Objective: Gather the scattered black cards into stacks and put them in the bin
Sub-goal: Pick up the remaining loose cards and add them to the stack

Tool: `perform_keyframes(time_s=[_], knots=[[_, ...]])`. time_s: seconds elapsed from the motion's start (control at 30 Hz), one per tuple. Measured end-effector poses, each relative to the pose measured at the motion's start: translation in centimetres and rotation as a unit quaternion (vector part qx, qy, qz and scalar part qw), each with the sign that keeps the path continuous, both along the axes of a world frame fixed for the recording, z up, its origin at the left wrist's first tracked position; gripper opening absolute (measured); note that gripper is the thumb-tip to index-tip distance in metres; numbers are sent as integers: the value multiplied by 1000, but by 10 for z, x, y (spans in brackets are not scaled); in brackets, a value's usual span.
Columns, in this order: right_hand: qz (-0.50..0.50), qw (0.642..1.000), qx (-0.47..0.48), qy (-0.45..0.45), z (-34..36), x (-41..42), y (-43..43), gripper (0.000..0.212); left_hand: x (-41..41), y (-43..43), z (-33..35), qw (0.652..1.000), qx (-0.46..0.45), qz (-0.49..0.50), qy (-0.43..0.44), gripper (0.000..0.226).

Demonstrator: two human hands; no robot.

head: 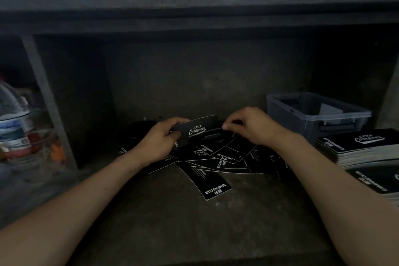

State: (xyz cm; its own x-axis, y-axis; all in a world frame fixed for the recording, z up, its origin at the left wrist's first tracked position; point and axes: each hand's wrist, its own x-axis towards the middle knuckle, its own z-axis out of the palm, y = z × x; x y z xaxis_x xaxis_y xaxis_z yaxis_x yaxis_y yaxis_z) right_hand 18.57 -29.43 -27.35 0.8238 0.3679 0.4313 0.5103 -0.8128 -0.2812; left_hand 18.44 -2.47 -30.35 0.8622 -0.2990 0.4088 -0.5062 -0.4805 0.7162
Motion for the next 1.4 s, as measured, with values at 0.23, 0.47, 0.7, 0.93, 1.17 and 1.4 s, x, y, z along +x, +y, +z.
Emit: perform_keyframes(time_s=[0.23,0.47,0.7,0.93,1.17,1.4], knots=[[-121,987,-57,-87,8,-10,-8,18,3,2,-4,1000,22,11,4,46],[-160,984,23,-78,8,-8,-5,53,5,1,-5,1000,22,8,8,43],[-16,974,224,-3,9,-8,1,49,3,1,-2,1000,-9,1,24,39],[34,990,140,0,-11,-8,26,22,-4,-5,0,999,2,-37,38,23],[18,973,226,-36,-12,-2,21,18,-8,-6,-2,998,33,-56,3,36],[75,887,455,36,-9,-2,33,29,-3,-8,-8,996,61,-28,-58,18]])
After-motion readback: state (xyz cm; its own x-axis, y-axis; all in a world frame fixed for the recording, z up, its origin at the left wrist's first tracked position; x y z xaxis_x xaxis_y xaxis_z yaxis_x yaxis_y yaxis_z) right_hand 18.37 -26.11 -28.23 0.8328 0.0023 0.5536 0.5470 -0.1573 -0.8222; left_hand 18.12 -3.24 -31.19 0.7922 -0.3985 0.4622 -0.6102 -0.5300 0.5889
